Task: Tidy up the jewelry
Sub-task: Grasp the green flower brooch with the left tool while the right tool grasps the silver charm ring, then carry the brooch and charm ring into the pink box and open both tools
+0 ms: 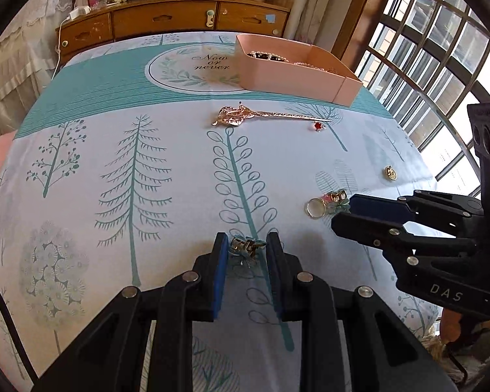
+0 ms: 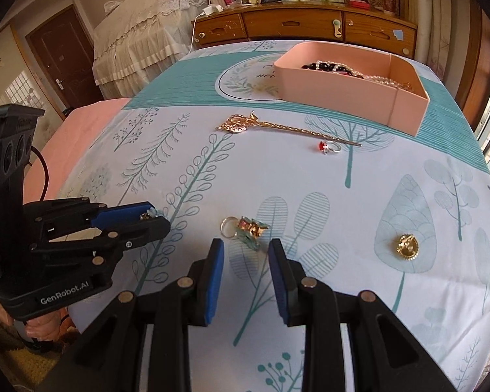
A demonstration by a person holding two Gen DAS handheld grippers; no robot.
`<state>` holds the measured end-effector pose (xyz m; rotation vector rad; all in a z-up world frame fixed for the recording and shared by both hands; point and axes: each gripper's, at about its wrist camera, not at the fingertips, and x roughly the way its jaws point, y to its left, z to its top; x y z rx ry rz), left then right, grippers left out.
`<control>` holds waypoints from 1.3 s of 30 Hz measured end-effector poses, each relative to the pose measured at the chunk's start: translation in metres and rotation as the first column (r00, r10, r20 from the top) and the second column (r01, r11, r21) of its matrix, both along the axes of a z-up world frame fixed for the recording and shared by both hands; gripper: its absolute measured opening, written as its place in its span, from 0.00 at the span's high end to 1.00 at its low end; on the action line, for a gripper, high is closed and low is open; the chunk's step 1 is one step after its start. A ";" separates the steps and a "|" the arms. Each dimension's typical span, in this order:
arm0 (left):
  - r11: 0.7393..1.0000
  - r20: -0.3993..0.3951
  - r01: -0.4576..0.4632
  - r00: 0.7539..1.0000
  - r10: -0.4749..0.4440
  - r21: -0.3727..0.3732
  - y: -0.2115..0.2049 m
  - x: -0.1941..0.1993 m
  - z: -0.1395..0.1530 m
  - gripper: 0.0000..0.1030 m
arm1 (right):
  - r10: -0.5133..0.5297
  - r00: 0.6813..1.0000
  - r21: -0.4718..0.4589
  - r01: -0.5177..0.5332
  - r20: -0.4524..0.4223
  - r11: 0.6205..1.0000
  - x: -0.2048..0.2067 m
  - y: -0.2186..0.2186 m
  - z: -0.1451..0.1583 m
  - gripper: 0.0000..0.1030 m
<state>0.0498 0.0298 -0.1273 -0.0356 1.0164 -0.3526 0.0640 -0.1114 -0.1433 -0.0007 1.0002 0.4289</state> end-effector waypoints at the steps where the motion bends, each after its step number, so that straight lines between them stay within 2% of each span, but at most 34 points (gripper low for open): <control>1: 1.000 -0.001 -0.002 1.000 0.002 -0.009 0.002 0.000 -0.001 0.79 | 0.002 1.000 -0.001 -0.002 -0.001 1.000 0.001 0.002 -0.001 0.72; 6: 0.999 0.005 0.008 1.000 -0.007 -0.034 0.007 -0.001 -0.001 0.79 | 0.001 1.000 -0.020 0.000 0.020 1.000 0.006 0.011 -0.001 0.72; 12: 0.999 0.010 0.019 1.000 -0.018 -0.047 0.009 -0.002 -0.002 0.79 | -0.023 0.999 0.004 0.023 0.025 1.000 0.009 0.010 -0.002 0.73; 14: 0.999 0.009 0.018 1.000 -0.018 -0.051 0.010 -0.002 -0.002 0.79 | -0.032 0.999 0.010 0.031 0.028 0.999 0.010 0.007 -0.002 0.81; 18: 0.999 0.009 0.015 1.000 -0.015 -0.049 0.010 -0.001 -0.002 0.79 | -0.043 0.999 0.018 0.043 0.033 0.999 0.009 0.003 -0.003 0.81; 28: 1.000 0.011 0.007 1.000 -0.007 -0.027 0.004 -0.003 0.000 0.79 | -0.116 0.993 0.240 0.114 -0.007 0.964 0.004 -0.037 0.009 0.81; 34: 0.999 0.022 0.014 1.000 -0.013 -0.030 -0.001 0.001 0.016 0.79 | -0.154 0.988 0.274 0.143 0.017 0.951 0.004 -0.051 0.025 0.81; 39: 0.999 0.070 0.016 0.997 -0.014 -0.031 -0.005 0.023 0.051 0.79 | -0.198 0.979 0.303 0.173 0.053 0.937 0.015 -0.067 0.049 0.81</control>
